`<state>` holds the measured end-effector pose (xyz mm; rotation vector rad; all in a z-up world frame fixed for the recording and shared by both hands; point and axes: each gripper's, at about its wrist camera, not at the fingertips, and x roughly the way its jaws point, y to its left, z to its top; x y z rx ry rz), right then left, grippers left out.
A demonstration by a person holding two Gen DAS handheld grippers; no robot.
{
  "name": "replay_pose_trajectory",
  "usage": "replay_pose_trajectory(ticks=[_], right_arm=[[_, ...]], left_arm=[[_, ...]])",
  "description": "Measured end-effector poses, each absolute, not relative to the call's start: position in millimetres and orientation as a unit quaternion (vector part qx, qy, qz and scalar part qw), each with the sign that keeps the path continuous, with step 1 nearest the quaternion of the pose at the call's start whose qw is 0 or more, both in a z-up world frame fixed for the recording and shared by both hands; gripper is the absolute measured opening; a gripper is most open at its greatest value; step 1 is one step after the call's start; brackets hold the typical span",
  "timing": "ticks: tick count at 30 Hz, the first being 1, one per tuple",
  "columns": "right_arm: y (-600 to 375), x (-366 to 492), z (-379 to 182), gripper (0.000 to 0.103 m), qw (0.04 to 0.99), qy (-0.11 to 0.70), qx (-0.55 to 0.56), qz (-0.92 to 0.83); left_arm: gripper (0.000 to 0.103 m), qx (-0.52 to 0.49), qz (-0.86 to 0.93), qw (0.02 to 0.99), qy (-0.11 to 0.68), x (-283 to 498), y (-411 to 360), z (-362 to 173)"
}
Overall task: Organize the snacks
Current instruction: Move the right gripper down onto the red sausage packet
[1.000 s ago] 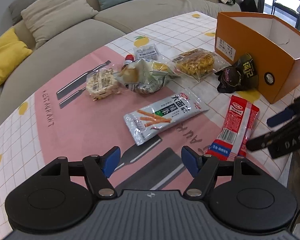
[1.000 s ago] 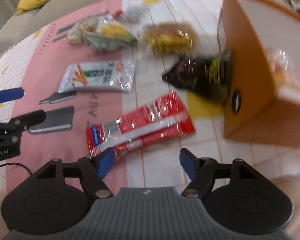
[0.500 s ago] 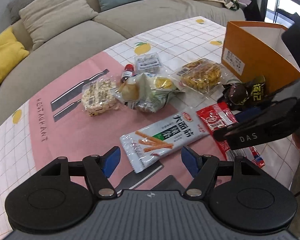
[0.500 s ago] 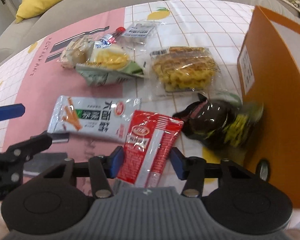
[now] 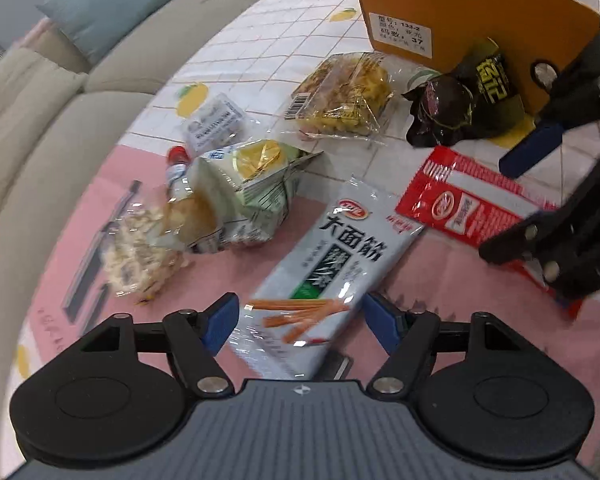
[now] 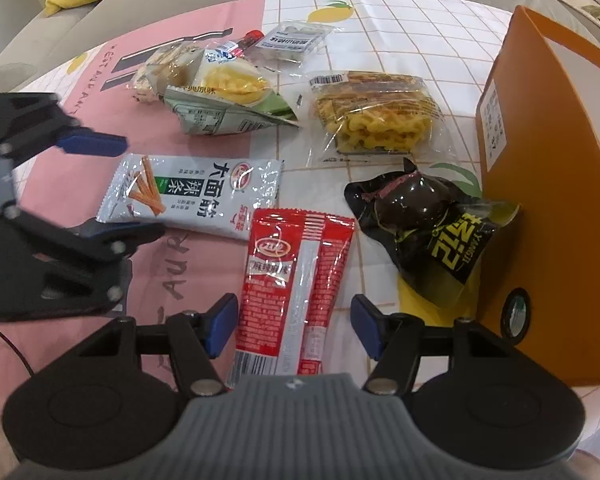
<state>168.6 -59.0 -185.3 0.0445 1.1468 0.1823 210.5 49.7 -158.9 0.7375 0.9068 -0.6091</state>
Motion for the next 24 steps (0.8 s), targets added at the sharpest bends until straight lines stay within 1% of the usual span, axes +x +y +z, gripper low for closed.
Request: replay_pose_trajectory(ticks=[1, 2, 6, 8, 10, 11, 12, 15, 18, 19, 21, 23, 24], right_arm=[[-59, 169, -186, 0.062, 0.836, 0.541, 0.020, 0.087], [-59, 170, -185, 0.062, 0.836, 0.541, 0.019, 0.088], [-59, 169, -184, 0.062, 0.837, 0.540, 0.018, 0.088], [-57, 168, -184, 0.061, 0.838, 0.538, 0.013, 0.088], [-55, 167, -183, 0.056, 0.840, 0.536, 0.004, 0.086], [-55, 166, -183, 0.050, 0.841, 0.535, 0.000, 0.084], [-54, 165, -182, 0.049, 0.842, 0.533, -0.003, 0.083], [-57, 165, -182, 0.048, 0.841, 0.534, -0.002, 0.083], [-58, 162, -181, 0.048, 0.840, 0.536, -0.007, 0.084], [-58, 161, -181, 0.048, 0.839, 0.537, -0.009, 0.085], [-58, 159, -182, 0.049, 0.839, 0.537, -0.016, 0.088], [-59, 158, -181, 0.049, 0.836, 0.541, -0.013, 0.089], [-60, 157, -181, 0.049, 0.835, 0.542, -0.010, 0.088]], left_arm=[[0.090, 0.329, -0.286, 0.795, 0.422, 214, 49, -160], [0.091, 0.316, -0.286, 0.799, 0.424, 218, 48, -161], [0.091, 0.234, -0.271, 0.815, 0.456, 232, 50, -163], [0.087, 0.219, -0.255, 0.820, 0.464, 230, 48, -162], [0.074, 0.208, -0.235, 0.821, 0.477, 226, 46, -159], [0.072, 0.199, -0.222, 0.820, 0.488, 224, 46, -157], [0.068, 0.186, -0.203, 0.818, 0.504, 223, 48, -156], [0.064, 0.127, -0.146, 0.811, 0.553, 216, 59, -154], [0.063, 0.063, -0.103, 0.803, 0.583, 205, 75, -151], [0.061, 0.060, -0.086, 0.806, 0.583, 199, 77, -151], [0.061, 0.066, -0.080, 0.837, 0.538, 181, 81, -143], [0.065, 0.078, -0.069, 0.872, 0.478, 160, 88, -133], [0.071, 0.095, -0.053, 0.889, 0.445, 148, 92, -128]])
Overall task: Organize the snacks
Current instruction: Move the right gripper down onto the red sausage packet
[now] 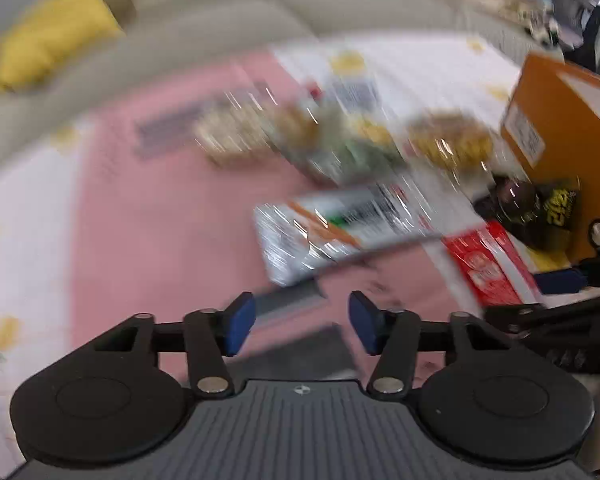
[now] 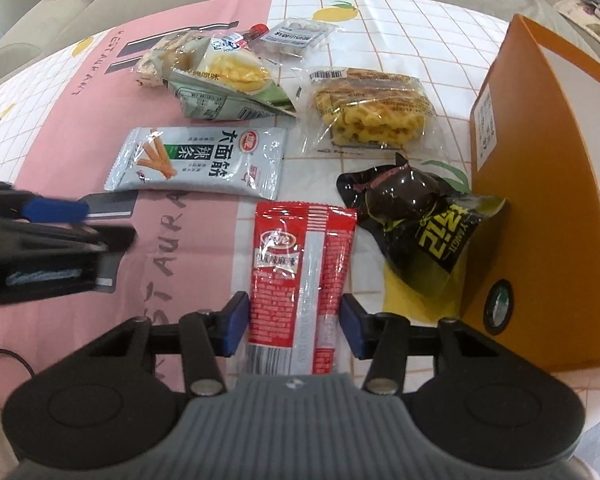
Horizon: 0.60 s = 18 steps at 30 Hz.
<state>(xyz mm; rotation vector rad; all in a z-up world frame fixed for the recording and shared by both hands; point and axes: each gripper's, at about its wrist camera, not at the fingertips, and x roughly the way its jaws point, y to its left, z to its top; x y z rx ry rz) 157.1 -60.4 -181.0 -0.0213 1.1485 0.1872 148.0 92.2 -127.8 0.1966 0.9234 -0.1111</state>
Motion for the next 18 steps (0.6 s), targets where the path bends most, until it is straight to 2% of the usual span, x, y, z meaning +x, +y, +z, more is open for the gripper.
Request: replay_pose_trajectory(ticks=[3, 7, 10, 18], right_arm=[[-64, 155, -180, 0.049, 0.833, 0.547, 0.005, 0.085], [-63, 152, -177, 0.049, 0.832, 0.549, 0.010, 0.083], [-57, 151, -173, 0.049, 0.831, 0.549, 0.010, 0.088], [-30, 144, -156, 0.050, 0.833, 0.546, -0.012, 0.088]], left_arm=[[0.073, 0.161, 0.001, 0.909, 0.385, 124, 104, -124], [0.074, 0.207, 0.067, 0.911, 0.350, 105, 130, -124], [0.077, 0.227, 0.108, 0.900, 0.355, 103, 153, -131], [0.077, 0.174, 0.160, 0.894, 0.382, 103, 220, -149]])
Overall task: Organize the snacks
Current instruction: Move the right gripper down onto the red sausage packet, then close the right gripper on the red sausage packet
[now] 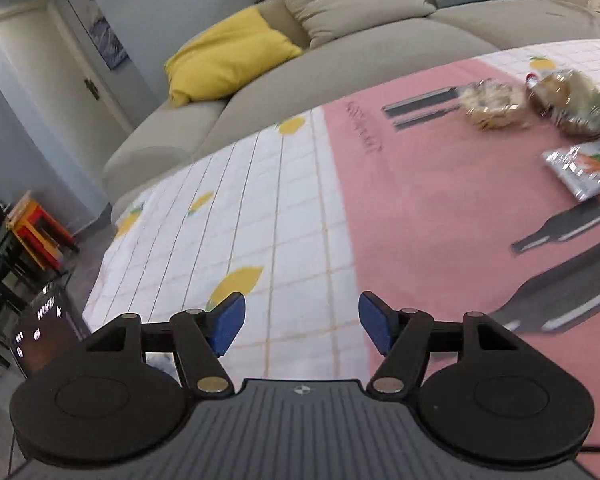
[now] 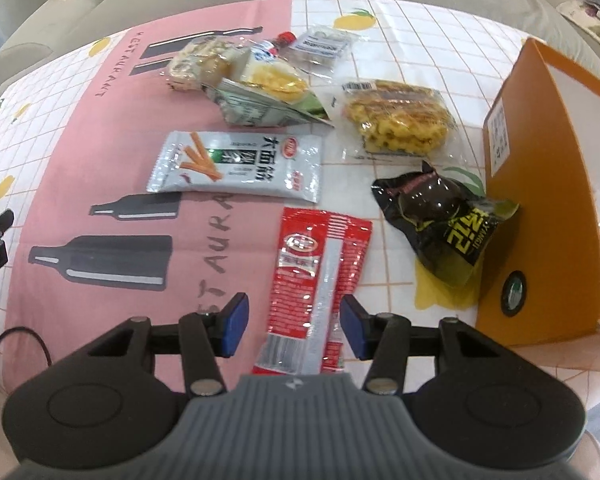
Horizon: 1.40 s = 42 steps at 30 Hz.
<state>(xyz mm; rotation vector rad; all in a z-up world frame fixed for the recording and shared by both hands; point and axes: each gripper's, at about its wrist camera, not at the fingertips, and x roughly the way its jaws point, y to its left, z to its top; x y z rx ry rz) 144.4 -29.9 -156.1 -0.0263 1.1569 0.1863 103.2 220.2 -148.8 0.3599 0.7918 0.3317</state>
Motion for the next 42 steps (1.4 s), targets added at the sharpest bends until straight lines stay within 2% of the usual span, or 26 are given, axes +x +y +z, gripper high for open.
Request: replay_pose_trajectory(ticks=[13, 16, 27, 34, 38, 42], right_arm=[[-13, 137, -126, 0.050, 0.848, 0.527, -0.030, 0.040], [-11, 136, -122, 0.054, 0.853, 0.520, -0.034, 0.036], [-17, 136, -127, 0.057, 0.851, 0.523, -0.029, 0.027], [-18, 137, -150, 0.067, 0.838, 0.544, -0.019, 0.042], [-16, 138, -161, 0.068, 0.835, 0.547, -0.013, 0.056], [-18, 140, -169, 0.069, 0.837, 0.544, -0.017, 0.059]], left_arm=[[0.077, 0.139, 0.138, 0.915, 0.352, 97, 248, -151], [0.077, 0.134, 0.136, 0.918, 0.348, 97, 249, -152], [0.079, 0.121, 0.118, 0.925, 0.341, 94, 231, -131], [0.083, 0.153, 0.040, 0.927, 0.341, 100, 199, -114], [0.084, 0.170, -0.034, 0.919, 0.354, 105, 180, -111], [0.084, 0.235, -0.107, 0.894, 0.365, 113, 149, -118]])
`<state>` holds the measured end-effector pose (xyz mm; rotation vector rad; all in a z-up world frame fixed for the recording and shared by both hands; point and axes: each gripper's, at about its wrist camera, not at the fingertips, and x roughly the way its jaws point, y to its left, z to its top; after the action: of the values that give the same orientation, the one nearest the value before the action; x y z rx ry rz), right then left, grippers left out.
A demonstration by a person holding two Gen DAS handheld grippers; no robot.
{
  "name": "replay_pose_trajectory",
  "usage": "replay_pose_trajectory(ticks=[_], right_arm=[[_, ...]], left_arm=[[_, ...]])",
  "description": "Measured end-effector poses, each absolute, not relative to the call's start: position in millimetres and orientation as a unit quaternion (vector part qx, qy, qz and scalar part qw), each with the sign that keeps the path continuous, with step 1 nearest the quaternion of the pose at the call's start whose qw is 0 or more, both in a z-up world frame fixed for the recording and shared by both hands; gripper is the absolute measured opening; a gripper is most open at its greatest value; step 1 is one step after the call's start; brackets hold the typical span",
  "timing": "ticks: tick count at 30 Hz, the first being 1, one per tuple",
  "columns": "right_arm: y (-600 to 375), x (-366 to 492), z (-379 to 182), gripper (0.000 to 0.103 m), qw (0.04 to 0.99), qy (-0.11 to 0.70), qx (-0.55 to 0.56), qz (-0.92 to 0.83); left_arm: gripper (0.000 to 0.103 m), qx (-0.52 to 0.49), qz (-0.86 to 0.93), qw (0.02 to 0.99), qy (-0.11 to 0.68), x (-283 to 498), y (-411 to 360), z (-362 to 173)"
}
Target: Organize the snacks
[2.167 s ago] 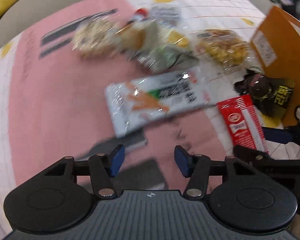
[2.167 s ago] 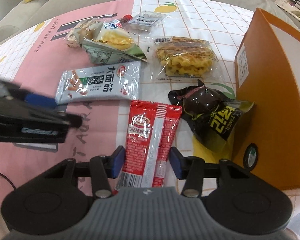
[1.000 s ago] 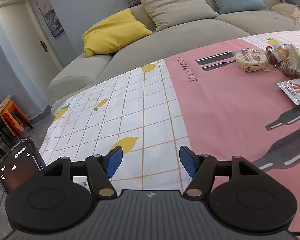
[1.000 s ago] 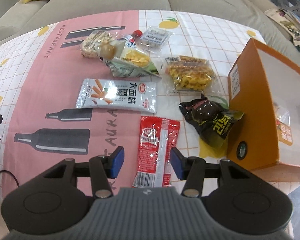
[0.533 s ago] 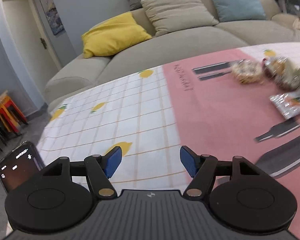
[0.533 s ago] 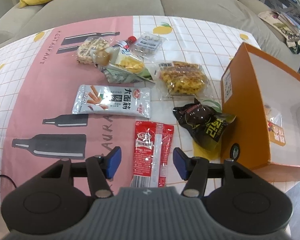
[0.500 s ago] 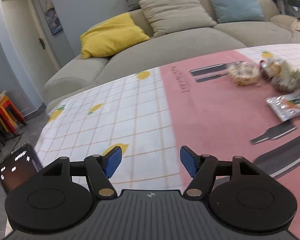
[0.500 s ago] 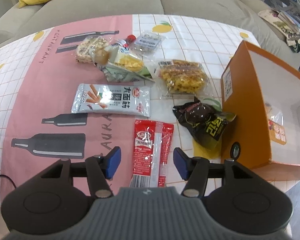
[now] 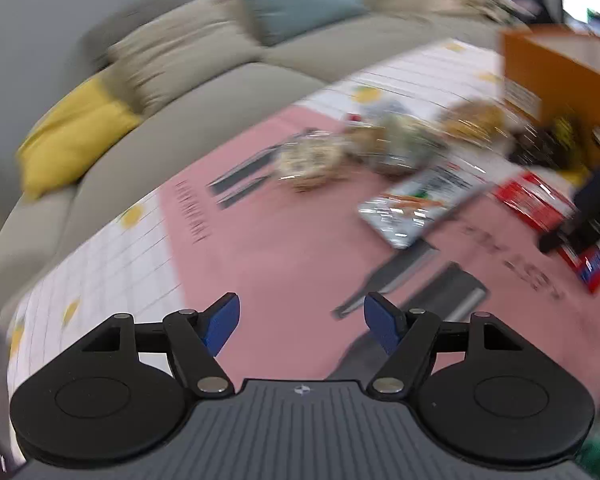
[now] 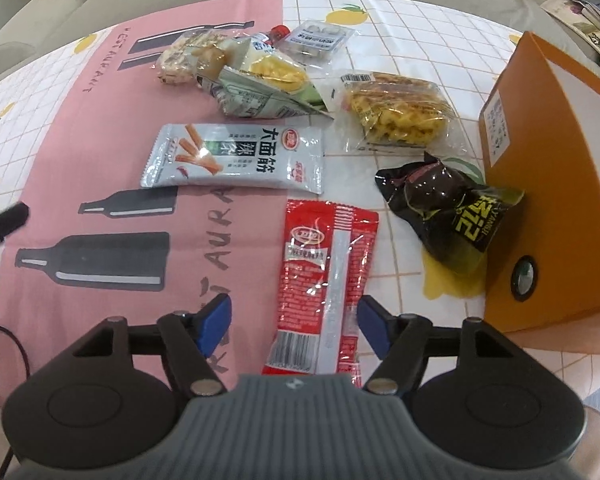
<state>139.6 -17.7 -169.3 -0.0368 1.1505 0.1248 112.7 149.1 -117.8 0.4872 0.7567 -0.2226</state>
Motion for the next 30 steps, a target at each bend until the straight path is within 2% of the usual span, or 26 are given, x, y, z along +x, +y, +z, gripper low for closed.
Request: replay_pose_trajectory(ticks=[4, 6, 8, 9, 12, 17, 22, 25, 30], right_arm=[[-25, 145, -177, 0.067, 0.839, 0.542, -0.011, 0.057], [-30, 147, -182, 0.058, 0.835, 0.547, -0.009, 0.054], [-35, 146, -184, 0.054, 0.839, 0.541, -0.012, 0.056], [-37, 145, -184, 0.048, 0.842, 0.536, -0.017, 0.062], [-44, 146, -185, 0.043, 0.849, 0.524, -0.029, 0.062], [-56, 158, -185, 0.042, 0.851, 0.520, -0.020, 0.076], [-61, 157, -185, 0.042, 0.851, 0.517, -0.014, 0.090], [-63, 157, -185, 0.043, 0.852, 0.514, -0.008, 0.096], [-68, 156, -184, 0.043, 0.852, 0.512, 0.005, 0.103]], left_arm=[[0.084, 0.278, -0.163, 0.872, 0.369, 125, 122, -125], [0.084, 0.291, -0.183, 0.862, 0.371, 133, 111, -129], [0.084, 0.300, -0.202, 0.853, 0.375, 144, 101, -133], [0.084, 0.306, -0.210, 0.849, 0.377, 149, 95, -135], [0.084, 0.318, -0.229, 0.835, 0.386, 168, 81, -141], [0.085, 0.357, -0.253, 0.811, 0.387, 192, 58, -149], [0.091, 0.404, -0.293, 0.778, 0.380, 207, 37, -159], [0.094, 0.388, -0.311, 0.777, 0.385, 222, 35, -161], [0.094, 0.323, -0.326, 0.773, 0.437, 247, 34, -162]])
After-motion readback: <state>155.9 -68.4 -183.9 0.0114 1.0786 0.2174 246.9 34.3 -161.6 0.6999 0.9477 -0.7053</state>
